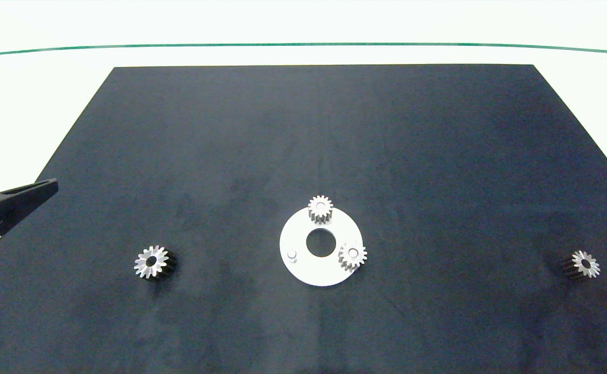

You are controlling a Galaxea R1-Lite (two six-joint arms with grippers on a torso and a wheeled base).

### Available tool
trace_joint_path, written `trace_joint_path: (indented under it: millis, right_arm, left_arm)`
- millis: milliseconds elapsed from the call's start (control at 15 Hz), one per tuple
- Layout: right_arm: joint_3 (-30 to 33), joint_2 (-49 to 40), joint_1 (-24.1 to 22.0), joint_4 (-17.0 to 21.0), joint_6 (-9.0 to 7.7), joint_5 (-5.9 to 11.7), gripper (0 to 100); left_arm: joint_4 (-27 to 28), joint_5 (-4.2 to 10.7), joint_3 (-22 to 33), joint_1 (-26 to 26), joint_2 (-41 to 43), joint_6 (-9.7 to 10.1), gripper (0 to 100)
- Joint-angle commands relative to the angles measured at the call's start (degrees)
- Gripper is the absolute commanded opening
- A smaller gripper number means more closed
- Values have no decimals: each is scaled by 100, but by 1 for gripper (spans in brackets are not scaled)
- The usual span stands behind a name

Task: Remove an incorrectly installed larger gear and replace it with the correct smaller gear

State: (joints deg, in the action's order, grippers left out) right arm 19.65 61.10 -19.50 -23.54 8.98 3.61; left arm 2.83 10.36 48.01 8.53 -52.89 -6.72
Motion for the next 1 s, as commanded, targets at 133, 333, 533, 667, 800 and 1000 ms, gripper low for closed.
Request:
trace_joint_path:
  millis: [133,333,533,667,800,1000]
  right_arm:
    - [-225,579,228,-555,112,-18,100]
    - [-313,886,368,-916,314,-18,100]
    - [-533,1317,368,-1566,323,0,100]
    - [-726,1686,368,-2067,323,8,100]
    - [-902,1950,395,-2401,332,0,100]
    - [-972,2196,659,-2629,578,0,100]
  left_arm:
    - [-2,10,-19,17,42,-5,100]
    - [-2,10,-72,17,78,-14,100]
    - [-2,-8,-107,17,95,-14,100]
    - [-2,-43,-99,8,95,-14,100]
    - [7,-43,-116,8,95,-23,100]
    - [121,-43,-116,8,122,-23,100]
